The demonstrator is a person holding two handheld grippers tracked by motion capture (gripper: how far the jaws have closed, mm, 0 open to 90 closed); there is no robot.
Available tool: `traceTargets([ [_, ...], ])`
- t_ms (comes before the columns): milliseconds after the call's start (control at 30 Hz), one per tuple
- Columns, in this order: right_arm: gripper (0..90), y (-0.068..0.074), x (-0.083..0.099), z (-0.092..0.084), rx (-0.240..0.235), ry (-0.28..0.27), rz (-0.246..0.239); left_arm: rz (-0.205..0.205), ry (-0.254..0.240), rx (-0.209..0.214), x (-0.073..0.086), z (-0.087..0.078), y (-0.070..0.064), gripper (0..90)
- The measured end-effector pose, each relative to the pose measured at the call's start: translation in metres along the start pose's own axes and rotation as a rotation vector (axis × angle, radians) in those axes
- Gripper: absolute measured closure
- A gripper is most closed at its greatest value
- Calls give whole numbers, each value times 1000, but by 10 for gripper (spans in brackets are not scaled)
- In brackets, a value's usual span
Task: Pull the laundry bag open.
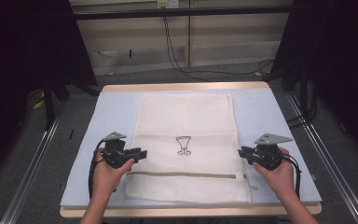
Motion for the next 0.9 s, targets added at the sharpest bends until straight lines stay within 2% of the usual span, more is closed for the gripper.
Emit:
traceTargets([
  [133, 900, 10, 9, -14, -33, -41, -44, 4, 29, 50, -3, 17, -22, 622],
  [200, 900, 15, 12, -19, -40, -62, -49, -1, 33, 82, -6, 27, -35, 608],
  [300, 900, 21, 17, -23, -60, -67, -49, 22, 62, 113, -9, 39, -53, 577],
  [367, 900, 24, 22, -25, -62, -46, -78, 25, 78, 126, -10, 48, -64, 565],
  [533, 900, 28, 29, -24, -75, -31, -98, 18, 111, 181, -11, 68, -88, 564],
  [667, 900, 32, 34, -25, -84, -14, -119, 19, 143, 209, -10, 83, -106, 571],
  [900, 900, 37, 41, -26, -82, 7, -143, 21, 193, 274, -7, 112, -139, 577],
])
Point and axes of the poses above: each handheld gripper's, and its own axes: z roughly forward along the jaws, x roughly out of its underside, y roughly to its left, the point moved 5 cm from there along z, roughly forward along the jaws, and after that the axes turned 5 degrees about x, right-handed, at the moved point
